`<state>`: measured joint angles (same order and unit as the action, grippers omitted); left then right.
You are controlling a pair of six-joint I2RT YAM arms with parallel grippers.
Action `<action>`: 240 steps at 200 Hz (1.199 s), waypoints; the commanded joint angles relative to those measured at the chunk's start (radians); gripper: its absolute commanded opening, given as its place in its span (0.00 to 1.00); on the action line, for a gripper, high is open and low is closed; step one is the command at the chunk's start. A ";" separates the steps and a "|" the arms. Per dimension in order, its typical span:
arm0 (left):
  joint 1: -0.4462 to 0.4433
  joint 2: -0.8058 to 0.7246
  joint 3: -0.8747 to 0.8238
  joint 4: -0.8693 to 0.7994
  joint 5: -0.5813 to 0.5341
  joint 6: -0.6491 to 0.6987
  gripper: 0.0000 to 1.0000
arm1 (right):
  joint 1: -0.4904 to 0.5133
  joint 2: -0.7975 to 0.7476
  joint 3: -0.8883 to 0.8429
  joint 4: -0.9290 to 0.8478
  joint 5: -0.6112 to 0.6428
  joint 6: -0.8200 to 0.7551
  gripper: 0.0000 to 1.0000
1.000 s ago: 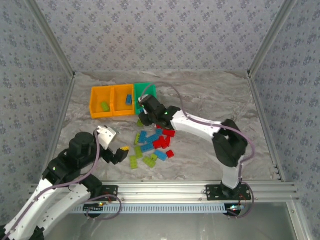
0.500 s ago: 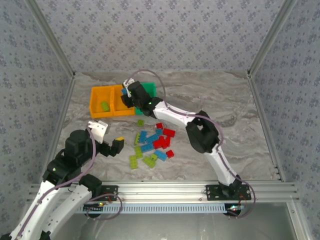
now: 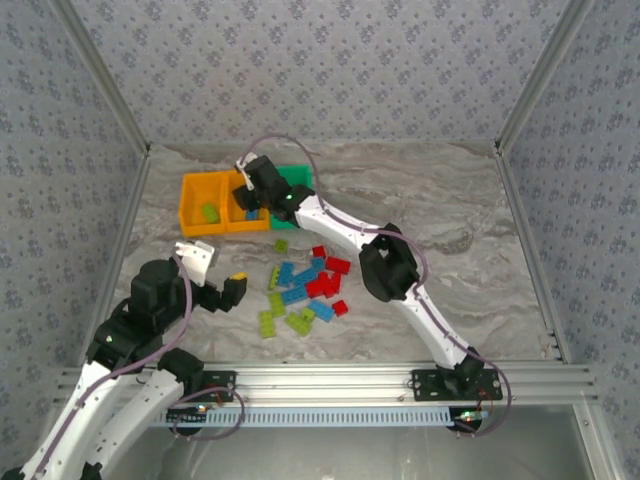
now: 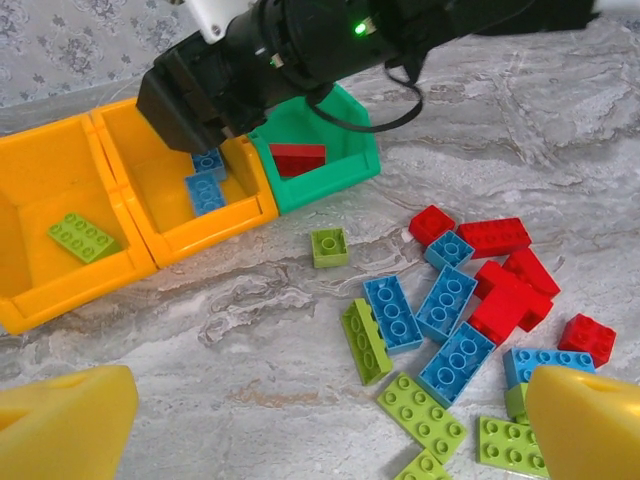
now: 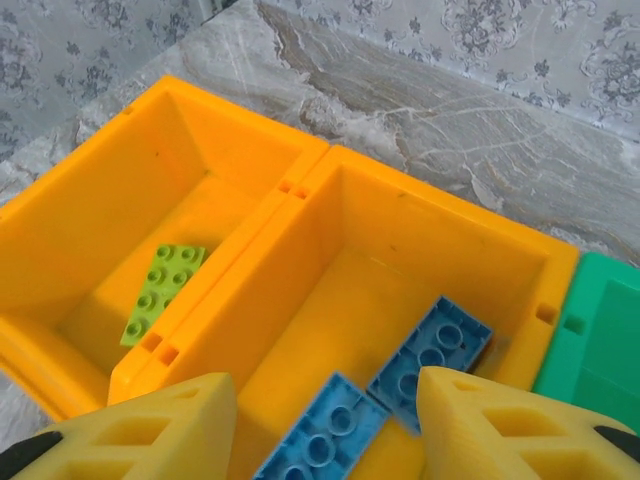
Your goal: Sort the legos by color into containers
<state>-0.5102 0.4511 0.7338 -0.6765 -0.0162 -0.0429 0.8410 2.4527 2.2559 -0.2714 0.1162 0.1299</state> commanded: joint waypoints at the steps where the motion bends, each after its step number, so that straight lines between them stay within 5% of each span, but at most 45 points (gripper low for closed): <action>1: 0.006 -0.013 -0.007 0.023 -0.004 0.009 0.99 | 0.002 -0.230 -0.137 -0.075 -0.021 -0.013 0.54; 36: 0.007 0.012 -0.004 0.020 0.037 0.013 0.99 | -0.009 -0.581 -0.540 -0.094 -0.056 -0.016 0.57; 67: -0.002 0.110 0.024 0.005 0.238 0.038 0.99 | -0.046 -0.735 -0.751 -0.230 -0.042 0.082 0.62; 118: -0.128 0.314 0.074 -0.039 0.327 0.055 0.99 | -0.088 -0.595 -0.754 -0.310 -0.040 0.230 0.68; 140: -0.130 0.292 0.017 -0.008 0.342 0.050 0.99 | -0.099 -0.493 -0.708 -0.315 -0.056 0.265 0.91; 155: -0.132 0.268 -0.002 0.026 0.357 0.054 0.99 | -0.100 -0.429 -0.667 -0.325 -0.062 0.277 0.94; 209: -0.132 0.258 -0.006 0.024 0.314 0.063 0.99 | -0.101 -0.316 -0.640 -0.349 -0.066 0.336 0.77; 240: -0.132 0.257 -0.005 0.026 0.296 0.051 0.99 | -0.108 -0.306 -0.673 -0.334 -0.079 0.358 0.58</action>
<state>-0.6361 0.7151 0.7300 -0.6762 0.2928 0.0025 0.7425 2.1193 1.5894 -0.5774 0.0479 0.4530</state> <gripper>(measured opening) 0.992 0.645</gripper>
